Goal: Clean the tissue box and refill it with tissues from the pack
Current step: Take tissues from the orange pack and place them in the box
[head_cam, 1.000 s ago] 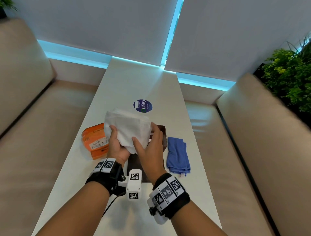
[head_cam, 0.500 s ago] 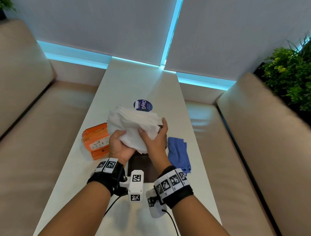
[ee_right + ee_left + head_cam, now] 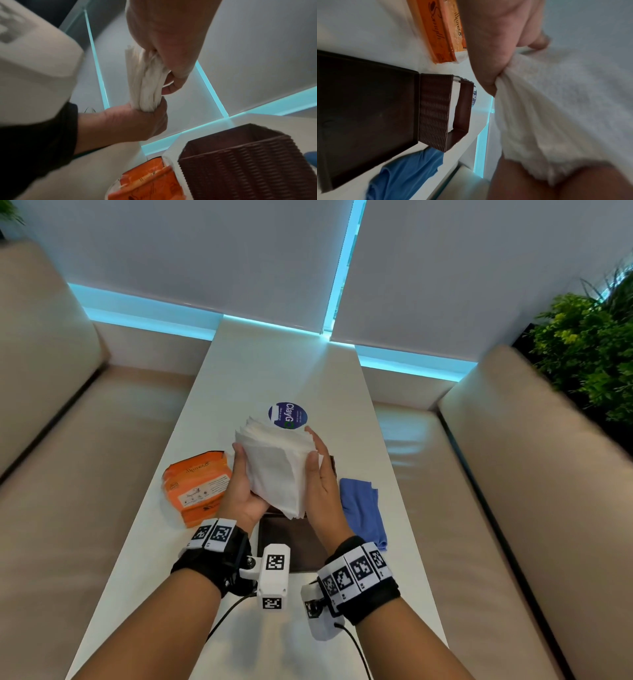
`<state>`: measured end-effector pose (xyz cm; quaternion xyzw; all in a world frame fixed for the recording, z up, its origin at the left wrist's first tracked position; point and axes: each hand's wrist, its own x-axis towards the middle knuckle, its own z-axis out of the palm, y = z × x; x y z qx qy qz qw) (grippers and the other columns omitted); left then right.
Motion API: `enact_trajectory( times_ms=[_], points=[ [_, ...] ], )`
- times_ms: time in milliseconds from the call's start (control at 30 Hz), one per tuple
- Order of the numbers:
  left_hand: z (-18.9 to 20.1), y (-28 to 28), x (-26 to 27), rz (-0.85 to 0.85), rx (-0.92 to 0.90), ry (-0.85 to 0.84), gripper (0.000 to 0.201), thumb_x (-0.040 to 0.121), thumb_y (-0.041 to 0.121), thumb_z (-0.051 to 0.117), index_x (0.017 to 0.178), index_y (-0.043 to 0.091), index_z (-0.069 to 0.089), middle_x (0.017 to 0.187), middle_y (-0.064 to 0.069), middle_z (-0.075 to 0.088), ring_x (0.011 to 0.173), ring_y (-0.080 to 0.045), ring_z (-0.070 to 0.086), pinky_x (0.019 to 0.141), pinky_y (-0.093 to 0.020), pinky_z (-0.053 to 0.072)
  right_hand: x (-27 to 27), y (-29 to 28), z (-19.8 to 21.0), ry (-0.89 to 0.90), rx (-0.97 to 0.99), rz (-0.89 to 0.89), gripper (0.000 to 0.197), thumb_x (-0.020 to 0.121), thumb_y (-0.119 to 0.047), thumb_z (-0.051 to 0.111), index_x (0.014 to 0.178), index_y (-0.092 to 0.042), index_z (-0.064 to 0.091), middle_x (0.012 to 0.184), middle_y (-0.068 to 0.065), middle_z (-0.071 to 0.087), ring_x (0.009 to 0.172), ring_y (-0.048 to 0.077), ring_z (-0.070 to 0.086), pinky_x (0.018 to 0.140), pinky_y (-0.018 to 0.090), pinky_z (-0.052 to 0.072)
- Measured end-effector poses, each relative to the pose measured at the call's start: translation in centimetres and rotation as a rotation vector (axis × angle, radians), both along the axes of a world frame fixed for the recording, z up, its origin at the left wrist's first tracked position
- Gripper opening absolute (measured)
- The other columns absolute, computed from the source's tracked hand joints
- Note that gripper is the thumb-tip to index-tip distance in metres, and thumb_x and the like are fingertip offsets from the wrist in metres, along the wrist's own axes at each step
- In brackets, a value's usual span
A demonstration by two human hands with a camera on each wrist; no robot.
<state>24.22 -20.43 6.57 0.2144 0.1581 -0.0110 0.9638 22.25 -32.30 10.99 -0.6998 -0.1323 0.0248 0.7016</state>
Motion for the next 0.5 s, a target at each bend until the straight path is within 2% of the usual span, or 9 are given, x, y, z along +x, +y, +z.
enact_trajectory(
  times_ms=[100, 233, 300, 400, 500],
  points=[
    [0.15, -0.05, -0.29, -0.003, 0.025, -0.014, 0.059, 0.075, 0.047, 0.060, 0.126, 0.018, 0.058, 0.113, -0.009, 0.072, 0.106, -0.025, 0.067, 0.086, -0.046, 0.057, 0.27, 0.01, -0.18, 0.092, 0.052, -0.018, 0.031, 0.103, -0.028, 0.025, 0.130, -0.038, 0.037, 0.123, -0.020, 0.051, 0.111, -0.006, 0.052, 0.095, 0.017, 0.047],
    [0.20, -0.04, -0.40, 0.016, 0.053, -0.010, 0.041, 0.087, 0.043, 0.054, 0.119, 0.018, 0.061, 0.110, -0.008, 0.073, 0.112, -0.025, 0.063, 0.094, -0.048, 0.052, 0.58, -0.15, -0.40, 0.156, 0.107, -0.050, 0.039, 0.103, -0.026, 0.031, 0.142, -0.026, 0.034, 0.124, -0.017, 0.053, 0.111, -0.003, 0.054, 0.085, 0.013, 0.052],
    [0.29, -0.10, -0.43, 0.031, 0.061, 0.005, 0.037, 0.093, 0.043, 0.050, 0.117, 0.018, 0.061, 0.111, -0.008, 0.073, 0.113, -0.027, 0.063, 0.095, -0.050, 0.050, 0.48, -0.34, -0.57, 0.165, 0.116, -0.053, 0.044, 0.101, -0.024, 0.037, 0.145, -0.025, 0.029, 0.131, -0.011, 0.050, 0.117, 0.005, 0.052, 0.091, 0.018, 0.051],
    [0.19, -0.08, -0.47, 0.069, 0.091, 0.037, 0.044, 0.094, 0.048, 0.047, 0.125, 0.018, 0.057, 0.117, -0.010, 0.070, 0.111, -0.027, 0.064, 0.085, -0.048, 0.057, 0.14, -0.35, -0.42, 0.183, 0.053, -0.075, 0.051, 0.098, -0.020, 0.047, 0.144, -0.025, 0.028, 0.135, -0.008, 0.045, 0.122, 0.010, 0.047, 0.097, 0.021, 0.046],
    [0.09, 0.50, -0.64, 0.088, 0.119, 0.034, 0.037, 0.096, 0.048, 0.042, 0.118, 0.024, 0.058, 0.113, -0.005, 0.069, 0.106, -0.023, 0.064, 0.081, -0.045, 0.056, 0.41, -0.37, -0.43, 0.164, -0.004, -0.158, 0.040, 0.097, -0.020, 0.050, 0.133, -0.031, 0.038, 0.135, -0.001, 0.050, 0.125, 0.016, 0.049, 0.109, 0.042, 0.041]
  ],
)
